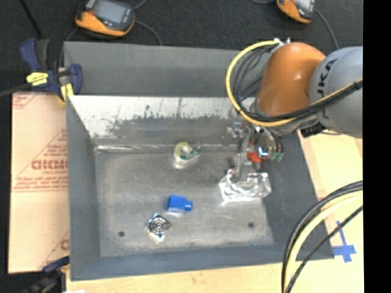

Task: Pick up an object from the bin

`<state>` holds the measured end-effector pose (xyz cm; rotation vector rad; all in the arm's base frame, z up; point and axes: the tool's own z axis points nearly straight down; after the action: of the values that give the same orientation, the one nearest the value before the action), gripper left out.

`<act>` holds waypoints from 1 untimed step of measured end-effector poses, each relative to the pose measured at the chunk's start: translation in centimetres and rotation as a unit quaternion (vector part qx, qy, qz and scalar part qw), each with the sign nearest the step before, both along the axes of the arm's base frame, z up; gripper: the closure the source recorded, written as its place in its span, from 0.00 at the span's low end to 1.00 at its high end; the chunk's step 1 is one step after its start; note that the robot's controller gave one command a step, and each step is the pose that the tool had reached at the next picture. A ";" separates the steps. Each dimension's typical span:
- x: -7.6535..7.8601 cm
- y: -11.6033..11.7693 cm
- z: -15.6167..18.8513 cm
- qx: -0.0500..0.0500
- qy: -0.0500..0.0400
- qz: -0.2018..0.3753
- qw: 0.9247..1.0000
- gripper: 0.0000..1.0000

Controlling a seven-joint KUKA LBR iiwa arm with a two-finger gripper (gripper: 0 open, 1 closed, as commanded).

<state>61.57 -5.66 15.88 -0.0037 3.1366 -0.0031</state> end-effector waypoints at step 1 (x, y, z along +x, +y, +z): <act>-7.0 -3.9 -8.0 0.000 0.003 0.160 0.987 0.00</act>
Offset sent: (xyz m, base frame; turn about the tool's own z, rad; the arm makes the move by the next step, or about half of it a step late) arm -0.0696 -0.0369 -0.0785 -0.3246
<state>54.53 -9.58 7.93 -0.5069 3.1016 -0.0023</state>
